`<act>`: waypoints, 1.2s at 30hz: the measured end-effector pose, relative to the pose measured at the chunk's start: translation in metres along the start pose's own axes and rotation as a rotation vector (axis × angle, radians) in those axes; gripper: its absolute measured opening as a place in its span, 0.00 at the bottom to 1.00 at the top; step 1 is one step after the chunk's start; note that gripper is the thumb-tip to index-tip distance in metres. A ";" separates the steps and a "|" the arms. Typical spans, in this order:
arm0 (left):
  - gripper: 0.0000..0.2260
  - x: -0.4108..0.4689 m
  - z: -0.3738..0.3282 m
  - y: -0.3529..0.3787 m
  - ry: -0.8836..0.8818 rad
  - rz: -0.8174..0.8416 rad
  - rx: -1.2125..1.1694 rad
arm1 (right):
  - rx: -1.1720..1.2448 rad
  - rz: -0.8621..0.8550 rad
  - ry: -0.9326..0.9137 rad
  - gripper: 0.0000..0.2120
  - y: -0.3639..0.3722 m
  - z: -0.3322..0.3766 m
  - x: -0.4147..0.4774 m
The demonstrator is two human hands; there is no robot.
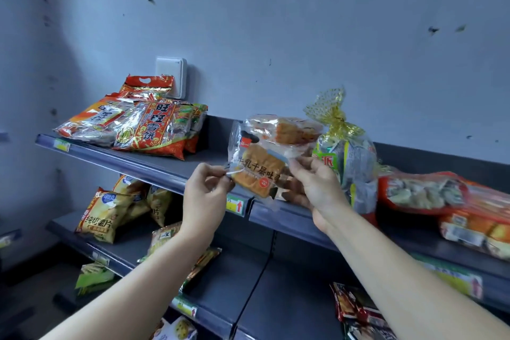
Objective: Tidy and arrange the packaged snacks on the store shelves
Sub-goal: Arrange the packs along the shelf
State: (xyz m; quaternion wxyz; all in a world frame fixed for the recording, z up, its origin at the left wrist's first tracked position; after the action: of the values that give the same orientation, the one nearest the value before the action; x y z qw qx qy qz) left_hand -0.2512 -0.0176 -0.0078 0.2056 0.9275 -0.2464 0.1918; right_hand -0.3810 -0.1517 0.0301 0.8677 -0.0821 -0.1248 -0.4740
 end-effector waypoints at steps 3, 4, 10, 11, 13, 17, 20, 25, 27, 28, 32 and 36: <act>0.14 -0.023 0.003 0.003 -0.052 0.151 -0.005 | -0.112 -0.106 -0.015 0.04 -0.020 0.001 -0.020; 0.14 -0.029 0.006 0.003 -0.078 0.198 -0.005 | -0.143 -0.139 -0.022 0.06 -0.027 0.002 -0.027; 0.14 -0.073 0.014 0.018 -0.323 0.452 -0.082 | -0.402 -0.322 -0.078 0.07 -0.063 -0.007 -0.080; 0.15 -0.080 0.018 0.020 -0.338 0.476 -0.071 | -0.447 -0.343 -0.076 0.07 -0.069 -0.010 -0.090; 0.13 -0.094 0.025 0.024 -0.343 0.491 -0.016 | -0.507 -0.367 -0.053 0.06 -0.083 -0.016 -0.109; 0.11 -0.126 0.036 0.042 -0.377 0.573 0.036 | -0.562 -0.445 0.004 0.07 -0.114 -0.025 -0.150; 0.07 -0.152 0.040 0.062 -0.418 0.668 0.043 | -0.578 -0.490 0.071 0.06 -0.141 -0.030 -0.178; 0.07 -0.200 0.056 0.096 -0.439 0.749 0.141 | -0.541 -0.548 0.179 0.07 -0.192 -0.045 -0.221; 0.14 -0.221 0.066 0.112 -0.502 0.779 0.169 | -0.509 -0.570 0.211 0.08 -0.213 -0.052 -0.236; 0.15 -0.232 0.071 0.121 -0.541 0.782 0.166 | -0.499 -0.576 0.226 0.08 -0.223 -0.055 -0.243; 0.10 -0.272 0.081 0.160 -0.559 0.748 0.203 | -0.516 -0.576 0.295 0.06 -0.269 -0.072 -0.265; 0.08 -0.312 0.098 0.205 -0.650 0.777 0.195 | -0.594 -0.494 0.451 0.06 -0.326 -0.095 -0.288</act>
State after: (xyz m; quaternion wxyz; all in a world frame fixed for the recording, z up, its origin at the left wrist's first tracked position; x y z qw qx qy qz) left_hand -0.5869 -0.1087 -0.1738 -0.0556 0.7939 -0.6050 -0.0222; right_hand -0.7920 -0.1204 -0.1378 0.6726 -0.1901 0.1931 -0.6886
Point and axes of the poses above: each hand's wrist, its own x-axis towards the middle knuckle, its own y-axis out of the palm, z = x × y, the point moved 2 cm from there along x, towards the middle knuckle, and after that the axes turned 7 degrees about -x, right-handed, at the moved point
